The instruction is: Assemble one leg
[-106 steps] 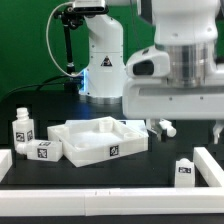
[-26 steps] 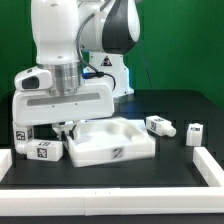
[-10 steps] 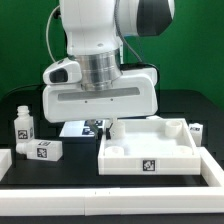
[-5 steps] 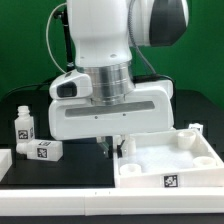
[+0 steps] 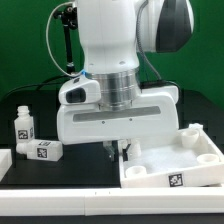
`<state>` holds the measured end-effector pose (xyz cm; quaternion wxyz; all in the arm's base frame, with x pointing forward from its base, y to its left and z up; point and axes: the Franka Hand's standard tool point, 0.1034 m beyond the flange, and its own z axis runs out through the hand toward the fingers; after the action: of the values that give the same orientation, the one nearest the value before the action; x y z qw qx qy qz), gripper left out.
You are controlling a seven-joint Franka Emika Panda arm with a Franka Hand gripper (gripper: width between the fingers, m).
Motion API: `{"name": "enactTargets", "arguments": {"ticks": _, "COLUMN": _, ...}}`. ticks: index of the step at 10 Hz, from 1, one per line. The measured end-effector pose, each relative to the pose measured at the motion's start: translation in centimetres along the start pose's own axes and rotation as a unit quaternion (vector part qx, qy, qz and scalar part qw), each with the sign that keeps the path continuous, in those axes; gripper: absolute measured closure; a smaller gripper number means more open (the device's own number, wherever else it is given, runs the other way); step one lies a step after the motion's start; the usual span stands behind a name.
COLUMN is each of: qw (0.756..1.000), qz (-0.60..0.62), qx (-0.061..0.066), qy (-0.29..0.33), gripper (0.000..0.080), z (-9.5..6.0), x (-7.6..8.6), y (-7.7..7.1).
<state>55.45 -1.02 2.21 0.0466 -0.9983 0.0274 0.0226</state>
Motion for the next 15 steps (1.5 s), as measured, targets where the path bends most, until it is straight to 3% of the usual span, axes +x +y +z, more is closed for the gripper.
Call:
{"name": "enactTargets", "arguments": {"ticks": 3, "qw": 1.0, "qz": 0.013, "qx": -0.003, "qy": -0.005, "gripper": 0.0742, "z": 0.2, "x": -0.1, "y": 2.5}}
{"name": "enactTargets", "arguments": {"ticks": 6, "qw": 0.999, "qz": 0.04, "qx": 0.0, "qy": -0.016, "gripper": 0.0742, "z": 0.2, "x": 0.4, "y": 1.3}}
{"name": "enactTargets", "arguments": {"ticks": 12, "qw": 1.0, "qz": -0.022, "qx": -0.003, "qy": 0.016, "gripper": 0.0742, "z": 0.3, "x": 0.7, "y": 1.1}}
{"name": "enactTargets", "arguments": {"ticks": 13, "qw": 1.0, "qz": -0.022, "qx": -0.003, "qy": 0.016, "gripper": 0.0648, "z": 0.3, "x": 0.7, "y": 1.1}}
{"name": "enactTargets", "arguments": {"ticks": 14, "qw": 1.0, "qz": -0.022, "qx": -0.003, "qy": 0.016, "gripper": 0.0495, "z": 0.3, "x": 0.7, "y": 1.1}}
{"name": "enactTargets", "arguments": {"ticks": 15, "qw": 1.0, "qz": -0.022, "qx": -0.003, "qy": 0.016, "gripper": 0.0495, "z": 0.3, "x": 0.7, "y": 1.1}}
